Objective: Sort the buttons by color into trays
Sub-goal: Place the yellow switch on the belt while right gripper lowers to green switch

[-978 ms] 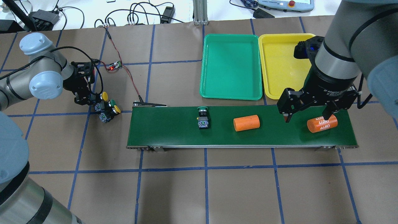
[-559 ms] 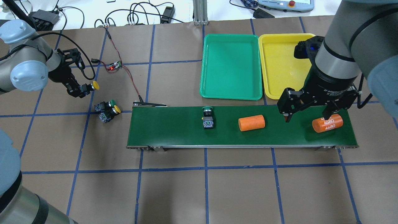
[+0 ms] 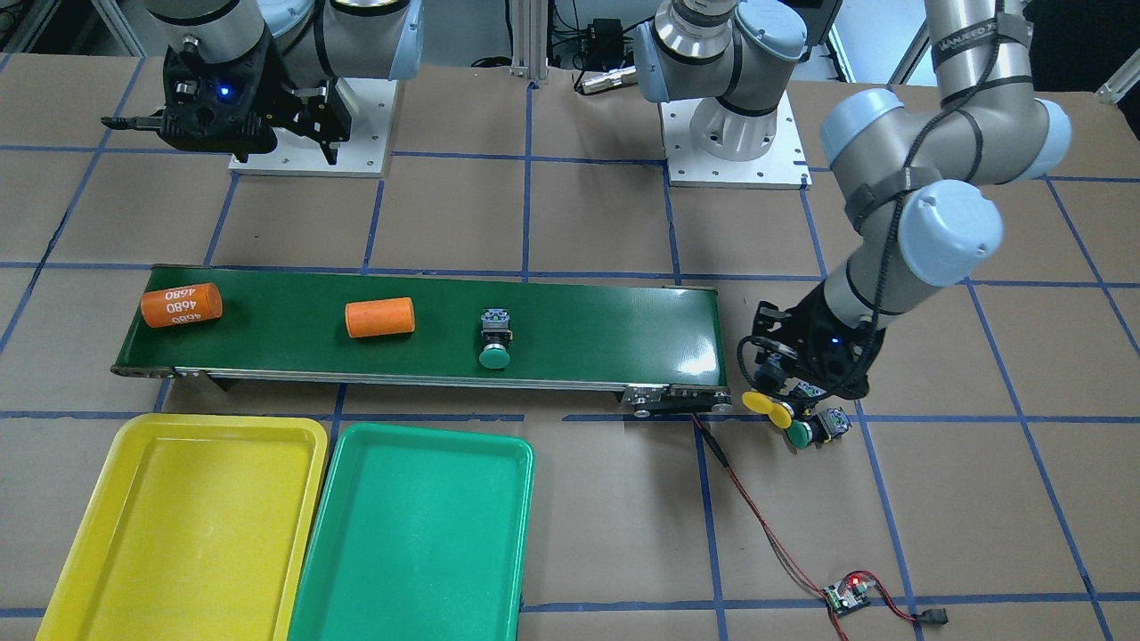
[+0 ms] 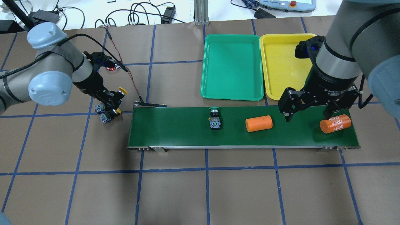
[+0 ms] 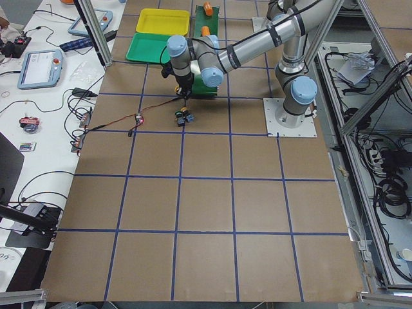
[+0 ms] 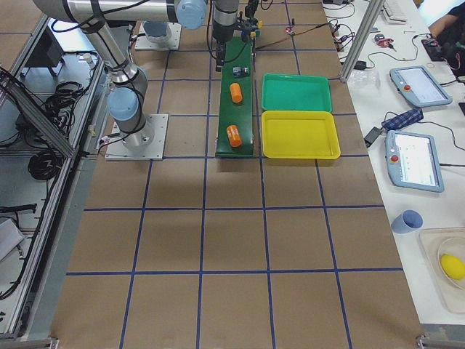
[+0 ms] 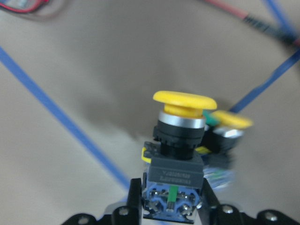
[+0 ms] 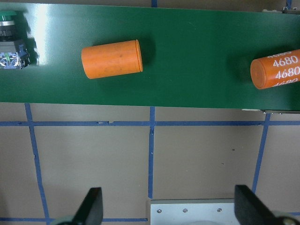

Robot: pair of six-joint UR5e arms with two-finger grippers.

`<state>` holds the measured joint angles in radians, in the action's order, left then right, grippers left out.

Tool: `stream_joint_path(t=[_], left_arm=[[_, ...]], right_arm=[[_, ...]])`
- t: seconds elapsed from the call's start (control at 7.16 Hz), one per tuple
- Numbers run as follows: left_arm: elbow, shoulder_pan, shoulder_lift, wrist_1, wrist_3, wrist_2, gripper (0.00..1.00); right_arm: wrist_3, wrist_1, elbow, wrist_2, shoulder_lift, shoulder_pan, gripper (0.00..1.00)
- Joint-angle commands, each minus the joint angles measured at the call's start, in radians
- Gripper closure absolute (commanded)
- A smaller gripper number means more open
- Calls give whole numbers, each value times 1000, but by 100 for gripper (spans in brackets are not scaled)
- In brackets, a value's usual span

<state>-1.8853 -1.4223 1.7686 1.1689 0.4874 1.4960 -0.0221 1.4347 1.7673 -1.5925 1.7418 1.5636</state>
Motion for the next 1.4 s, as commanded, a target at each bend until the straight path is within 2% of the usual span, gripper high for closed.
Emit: stream_joint_path(t=[0.0, 0.28, 0.56, 0.7, 0.84, 0.98, 1.12, 1.26], left_arm=[[-55, -181, -56, -3, -440, 7, 100], [-89, -225, -60, 17, -807, -2, 100], [-98, -228, -45, 18, -921, -54, 100], [-103, -230, -43, 18, -935, -57, 68], [-109, -230, -40, 17, -937, -57, 16], [-106, -230, -37, 18, -935, -48, 0], [-97, -224, -55, 23, -919, -48, 0], [-54, -212, -67, 25, -840, -49, 0]], right_arm=[[-2, 7, 3, 6, -22, 1, 0], [-2, 44, 17, 16, -59, 3, 0], [-2, 78, 18, 16, -106, 4, 0], [-1, 107, 18, 19, -143, 10, 0], [-1, 143, 18, 20, -178, 13, 0], [-1, 198, 18, 20, -221, 48, 0], [19, 263, 14, 20, -257, 122, 0], [119, 339, 17, 20, -298, 180, 0]])
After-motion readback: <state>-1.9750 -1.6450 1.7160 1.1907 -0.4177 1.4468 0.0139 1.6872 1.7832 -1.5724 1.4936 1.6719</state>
